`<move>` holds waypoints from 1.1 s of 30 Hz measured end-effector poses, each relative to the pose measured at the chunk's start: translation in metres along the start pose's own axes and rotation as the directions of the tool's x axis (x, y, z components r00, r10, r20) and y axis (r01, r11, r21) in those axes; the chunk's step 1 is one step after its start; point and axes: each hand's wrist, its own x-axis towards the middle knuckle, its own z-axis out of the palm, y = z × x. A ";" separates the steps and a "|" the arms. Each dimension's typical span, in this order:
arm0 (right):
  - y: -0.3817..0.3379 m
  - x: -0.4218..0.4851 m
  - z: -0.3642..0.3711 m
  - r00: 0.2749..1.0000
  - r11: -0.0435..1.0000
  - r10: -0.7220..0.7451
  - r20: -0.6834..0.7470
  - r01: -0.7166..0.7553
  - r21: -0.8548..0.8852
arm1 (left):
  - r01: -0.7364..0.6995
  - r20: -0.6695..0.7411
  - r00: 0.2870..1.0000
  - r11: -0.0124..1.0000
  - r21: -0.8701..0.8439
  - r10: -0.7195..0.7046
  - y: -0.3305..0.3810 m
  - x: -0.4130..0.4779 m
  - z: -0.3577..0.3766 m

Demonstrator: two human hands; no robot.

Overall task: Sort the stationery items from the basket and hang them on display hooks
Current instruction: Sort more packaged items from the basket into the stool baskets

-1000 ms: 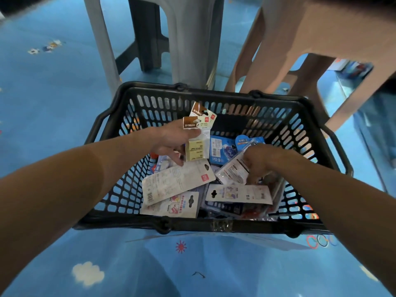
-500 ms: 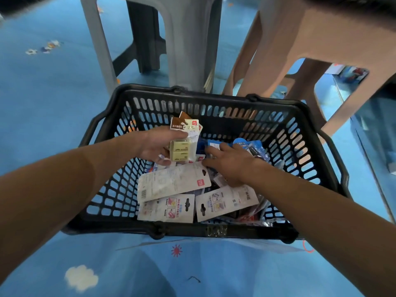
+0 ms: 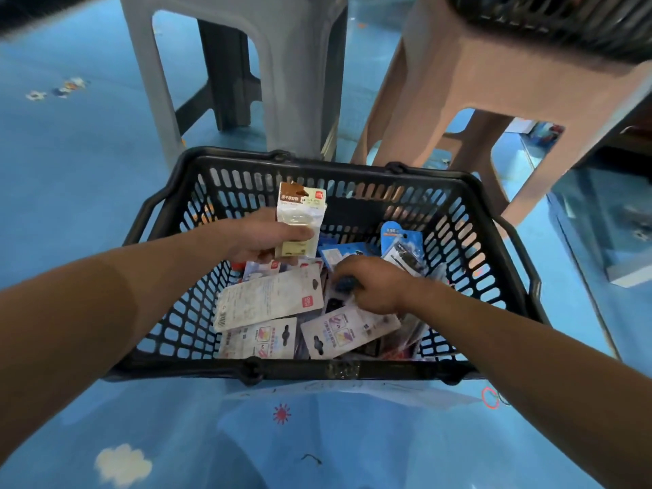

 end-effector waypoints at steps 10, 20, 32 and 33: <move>0.028 -0.009 -0.009 0.968 0.851 0.206 0.143 -0.105 -0.515 | 0.262 0.387 0.853 0.929 0.262 -0.350 0.001 -0.020 0.005; 0.014 0.006 -0.004 0.966 0.958 0.183 0.182 -0.134 -0.252 | 0.293 0.295 0.863 0.882 0.368 -0.409 -0.015 -0.027 0.002; -0.031 0.030 -0.012 0.999 0.798 -0.005 0.048 -0.025 0.603 | -0.066 -0.155 0.987 0.992 -0.105 0.049 0.009 -0.018 -0.038; -0.040 0.036 -0.015 0.998 0.744 -0.025 0.054 -0.018 0.668 | -0.105 -0.157 0.984 0.989 -0.101 0.089 0.016 -0.020 -0.039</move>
